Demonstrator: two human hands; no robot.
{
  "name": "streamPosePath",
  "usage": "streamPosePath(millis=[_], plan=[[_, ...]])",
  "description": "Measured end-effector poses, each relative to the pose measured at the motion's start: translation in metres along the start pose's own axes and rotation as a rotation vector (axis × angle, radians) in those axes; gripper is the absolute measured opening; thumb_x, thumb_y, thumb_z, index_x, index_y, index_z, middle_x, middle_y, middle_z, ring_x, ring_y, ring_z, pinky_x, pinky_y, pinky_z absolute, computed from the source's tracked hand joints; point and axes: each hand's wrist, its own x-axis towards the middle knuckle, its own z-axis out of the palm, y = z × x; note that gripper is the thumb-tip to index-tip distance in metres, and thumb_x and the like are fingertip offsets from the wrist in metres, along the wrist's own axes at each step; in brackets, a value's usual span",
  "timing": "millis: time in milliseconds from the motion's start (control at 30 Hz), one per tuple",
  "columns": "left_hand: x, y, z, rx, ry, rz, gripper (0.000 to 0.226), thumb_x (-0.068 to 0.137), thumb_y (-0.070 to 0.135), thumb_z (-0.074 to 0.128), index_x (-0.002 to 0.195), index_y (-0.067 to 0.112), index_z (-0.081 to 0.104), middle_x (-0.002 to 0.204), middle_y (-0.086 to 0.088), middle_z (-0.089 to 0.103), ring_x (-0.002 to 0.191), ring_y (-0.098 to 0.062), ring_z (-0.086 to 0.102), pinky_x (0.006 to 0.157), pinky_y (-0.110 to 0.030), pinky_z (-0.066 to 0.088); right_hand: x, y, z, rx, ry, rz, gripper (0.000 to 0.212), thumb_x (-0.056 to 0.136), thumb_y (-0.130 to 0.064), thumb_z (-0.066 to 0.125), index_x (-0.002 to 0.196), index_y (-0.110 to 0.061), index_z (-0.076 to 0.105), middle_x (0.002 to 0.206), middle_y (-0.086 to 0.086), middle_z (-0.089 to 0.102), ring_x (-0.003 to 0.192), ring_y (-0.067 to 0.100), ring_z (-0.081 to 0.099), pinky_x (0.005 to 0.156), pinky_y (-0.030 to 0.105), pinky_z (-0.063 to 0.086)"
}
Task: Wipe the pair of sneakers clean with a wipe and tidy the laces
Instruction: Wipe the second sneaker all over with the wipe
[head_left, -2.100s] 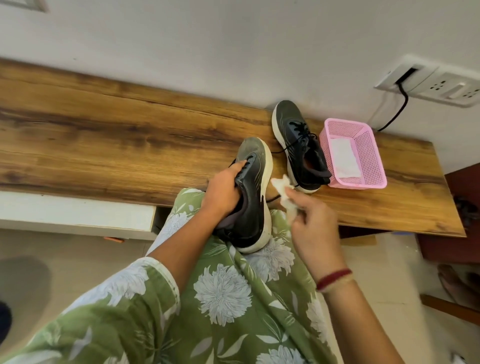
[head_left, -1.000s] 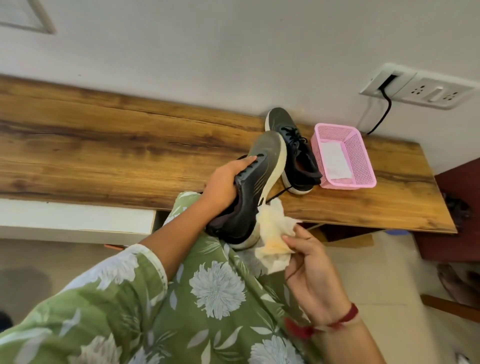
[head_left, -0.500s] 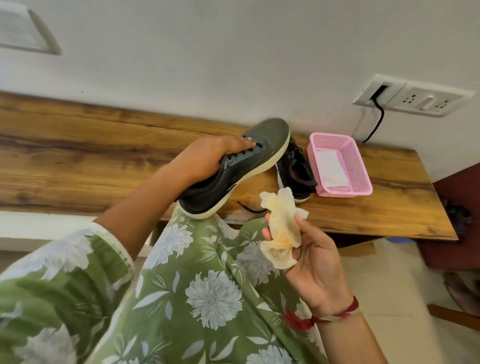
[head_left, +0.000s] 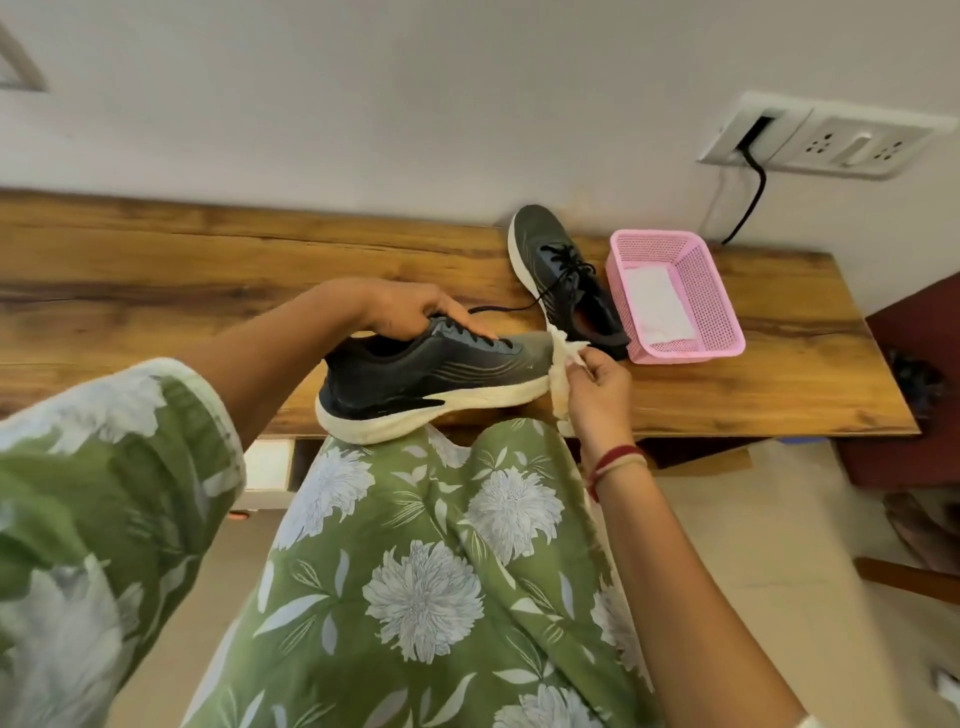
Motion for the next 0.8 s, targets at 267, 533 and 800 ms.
streamPosePath(millis=[267, 533, 800], plan=[[0.031, 0.006, -0.009, 0.092, -0.195, -0.226, 0.072, 0.086, 0.011, 0.065, 0.140, 0.047, 0.033, 0.153, 0.002, 0.024, 0.138, -0.025, 0.028, 0.111, -0.042, 0.031, 0.010, 0.011, -0.003, -0.393, 0.083, -0.115, 0.026, 0.092, -0.007, 0.049, 0.112, -0.010, 0.065, 0.101, 0.011, 0.066, 0.086, 0.022, 0.056, 0.070, 0.022, 0.036], [0.000, 0.033, -0.004, 0.088, 0.246, -0.187, 0.047, 0.099, 0.035, 0.041, 0.144, 0.022, 0.034, 0.148, -0.005, 0.038, 0.133, -0.023, 0.037, 0.105, -0.037, 0.030, 0.011, 0.008, 0.008, -0.530, -0.033, -0.206, 0.029, 0.091, -0.005, 0.046, 0.112, -0.009, 0.064, 0.103, 0.010, 0.067, 0.095, 0.026, 0.060, 0.078, 0.026, 0.042], [0.018, 0.006, 0.034, 0.531, 0.305, -0.218, 0.071, 0.090, 0.060, 0.042, 0.148, 0.022, 0.026, 0.144, -0.010, 0.043, 0.130, -0.027, 0.042, 0.103, -0.039, 0.036, -0.004, 0.028, 0.026, -0.678, -0.060, -0.326, 0.043, 0.091, -0.002, 0.042, 0.131, -0.012, 0.052, 0.138, 0.005, 0.050, 0.128, 0.021, 0.044, 0.108, 0.028, 0.029]])
